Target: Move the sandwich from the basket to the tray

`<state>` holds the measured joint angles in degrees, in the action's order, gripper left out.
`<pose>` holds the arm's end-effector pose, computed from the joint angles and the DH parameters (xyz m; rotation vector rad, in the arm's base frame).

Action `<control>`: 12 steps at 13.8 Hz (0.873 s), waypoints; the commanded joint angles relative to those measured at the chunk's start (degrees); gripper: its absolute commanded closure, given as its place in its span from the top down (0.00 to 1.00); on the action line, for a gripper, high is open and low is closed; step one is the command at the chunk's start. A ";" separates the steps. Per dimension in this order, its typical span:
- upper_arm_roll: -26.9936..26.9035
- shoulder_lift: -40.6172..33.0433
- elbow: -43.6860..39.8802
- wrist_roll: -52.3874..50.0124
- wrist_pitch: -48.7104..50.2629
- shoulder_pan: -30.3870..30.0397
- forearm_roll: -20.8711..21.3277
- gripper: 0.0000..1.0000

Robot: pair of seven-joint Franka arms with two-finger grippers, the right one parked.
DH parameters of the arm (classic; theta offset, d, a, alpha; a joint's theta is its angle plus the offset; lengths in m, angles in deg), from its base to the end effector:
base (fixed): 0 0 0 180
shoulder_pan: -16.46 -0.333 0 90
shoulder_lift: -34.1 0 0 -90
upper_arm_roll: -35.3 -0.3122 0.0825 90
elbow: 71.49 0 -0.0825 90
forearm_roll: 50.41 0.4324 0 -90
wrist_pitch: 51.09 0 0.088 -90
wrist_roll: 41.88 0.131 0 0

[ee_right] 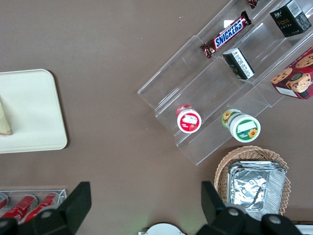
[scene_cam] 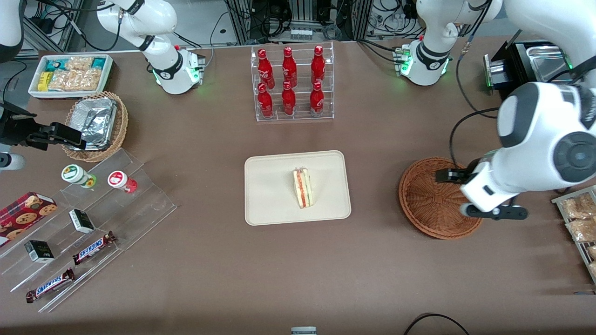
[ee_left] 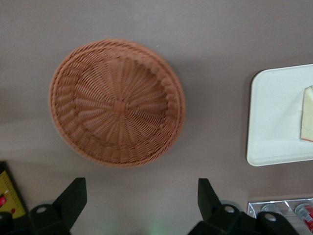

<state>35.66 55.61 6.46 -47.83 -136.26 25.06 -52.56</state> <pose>0.6752 -0.1111 0.4550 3.1084 -0.0791 -0.3946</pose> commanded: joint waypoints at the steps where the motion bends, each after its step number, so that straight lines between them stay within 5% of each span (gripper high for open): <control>1: 0.43 -4.71 3.43 0.68 1.67 -1.66 -0.75 1.00; 12: -1.42 -14.30 8.79 2.44 1.67 -3.93 0.48 1.00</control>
<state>34.23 45.86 10.94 -46.64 -134.52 22.35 -52.45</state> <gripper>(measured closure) 0.000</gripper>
